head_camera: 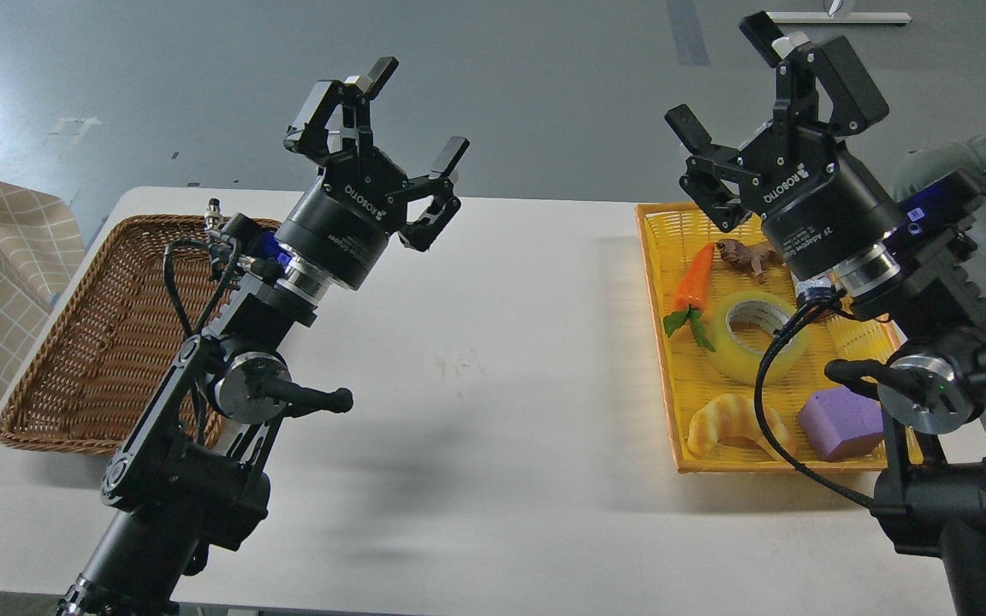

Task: Place and transfer tape with both arms
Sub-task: 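Move the right gripper over the yellow tray toward the tape roll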

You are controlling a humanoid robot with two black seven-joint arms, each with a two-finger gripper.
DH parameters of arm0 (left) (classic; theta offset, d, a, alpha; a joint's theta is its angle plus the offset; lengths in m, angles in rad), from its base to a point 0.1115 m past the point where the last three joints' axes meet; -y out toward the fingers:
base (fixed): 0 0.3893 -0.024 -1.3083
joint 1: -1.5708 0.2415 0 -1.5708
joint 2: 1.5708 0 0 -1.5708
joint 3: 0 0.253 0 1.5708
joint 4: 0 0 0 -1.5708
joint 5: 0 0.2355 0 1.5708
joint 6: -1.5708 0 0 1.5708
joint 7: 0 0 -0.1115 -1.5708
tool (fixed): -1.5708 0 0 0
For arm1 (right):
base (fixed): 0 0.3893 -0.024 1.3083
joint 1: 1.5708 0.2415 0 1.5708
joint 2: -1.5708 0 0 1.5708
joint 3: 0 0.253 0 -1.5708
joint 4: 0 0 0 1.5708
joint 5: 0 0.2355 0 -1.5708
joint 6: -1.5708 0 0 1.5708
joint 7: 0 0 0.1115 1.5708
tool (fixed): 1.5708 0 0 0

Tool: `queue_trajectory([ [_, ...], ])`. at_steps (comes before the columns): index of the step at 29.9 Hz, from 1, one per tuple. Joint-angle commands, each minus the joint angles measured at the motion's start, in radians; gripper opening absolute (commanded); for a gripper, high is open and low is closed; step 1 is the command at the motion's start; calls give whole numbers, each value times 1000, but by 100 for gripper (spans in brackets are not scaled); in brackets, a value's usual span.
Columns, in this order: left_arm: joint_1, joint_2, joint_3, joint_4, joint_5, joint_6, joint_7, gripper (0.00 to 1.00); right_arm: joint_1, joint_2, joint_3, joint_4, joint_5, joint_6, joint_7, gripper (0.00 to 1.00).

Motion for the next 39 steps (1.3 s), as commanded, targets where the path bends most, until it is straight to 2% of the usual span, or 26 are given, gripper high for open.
queue_trajectory([
  [1,1,0,0,0,4,2,0,98,-2,-38,-1,8,-47,0,-23,100],
  [5,3,0,0,0,5,3,0,98,-5,-191,-2,9,-119,0,-26,100],
  [11,3,0,0,0,7,3,0,98,-5,-313,-8,5,-267,0,-26,100],
  [16,4,0,0,0,7,3,0,98,8,-429,-94,-1,-513,0,-18,100],
  [24,3,0,0,0,7,2,0,98,11,-476,-122,-41,-724,0,-13,100],
  [39,7,0,0,0,7,0,1,98,-6,-580,-163,-162,-796,0,13,100],
])
